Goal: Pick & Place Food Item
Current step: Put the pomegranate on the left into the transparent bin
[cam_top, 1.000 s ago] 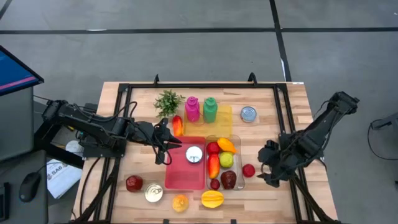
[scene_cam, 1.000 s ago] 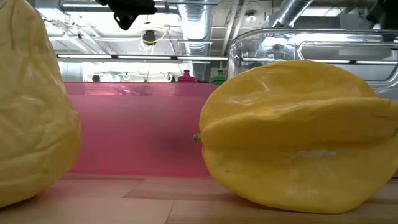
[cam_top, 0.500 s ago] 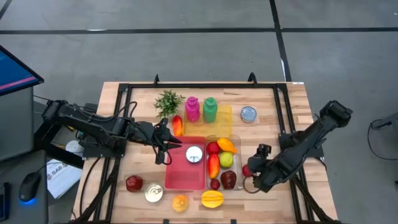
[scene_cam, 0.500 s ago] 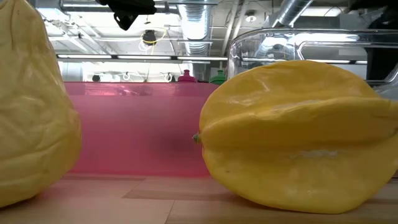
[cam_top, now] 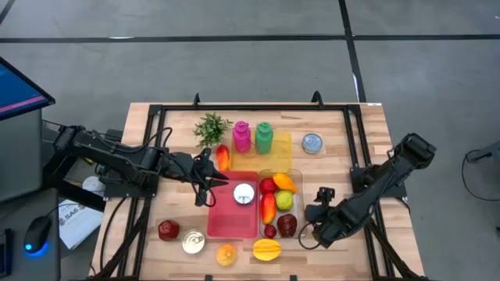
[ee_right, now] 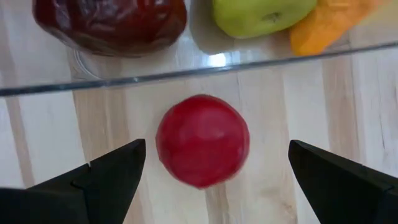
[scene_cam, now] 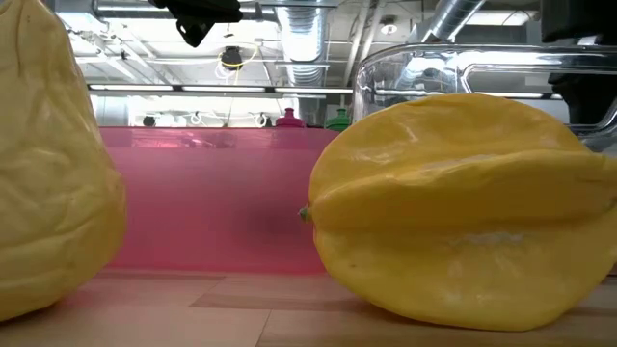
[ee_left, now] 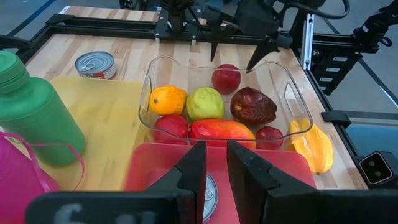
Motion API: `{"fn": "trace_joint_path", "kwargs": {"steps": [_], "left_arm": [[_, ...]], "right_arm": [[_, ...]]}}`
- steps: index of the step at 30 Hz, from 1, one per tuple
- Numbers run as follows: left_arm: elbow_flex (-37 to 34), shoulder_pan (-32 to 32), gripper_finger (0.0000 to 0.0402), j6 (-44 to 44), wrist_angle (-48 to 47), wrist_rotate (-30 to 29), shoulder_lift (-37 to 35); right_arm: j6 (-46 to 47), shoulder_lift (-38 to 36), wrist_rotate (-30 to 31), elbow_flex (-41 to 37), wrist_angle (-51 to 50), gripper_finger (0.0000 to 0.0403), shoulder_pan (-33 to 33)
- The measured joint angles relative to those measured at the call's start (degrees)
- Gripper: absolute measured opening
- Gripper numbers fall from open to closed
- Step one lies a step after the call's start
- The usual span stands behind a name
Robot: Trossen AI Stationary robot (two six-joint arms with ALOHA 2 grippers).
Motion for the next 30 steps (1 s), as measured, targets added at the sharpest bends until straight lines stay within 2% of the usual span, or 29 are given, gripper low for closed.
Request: {"fn": "trace_joint_path", "kwargs": {"steps": [12,20,30], "left_arm": [[0.0,-0.02,0.0053,0.0,0.0,0.0,0.0],[0.0,-0.02,0.0053,1.79,0.02,-0.02,0.0],[0.0,-0.02,0.0053,1.95,0.02,-0.02,0.0]], "right_arm": [[-1.9,1.44,0.04,-0.16,0.57,0.0388,-0.04],[-3.22,1.23,-1.71,-6.93,9.85,0.0388,-1.43],[-3.77,1.23,-4.74,-8.0,11.6,0.0387,-2.16]]}}
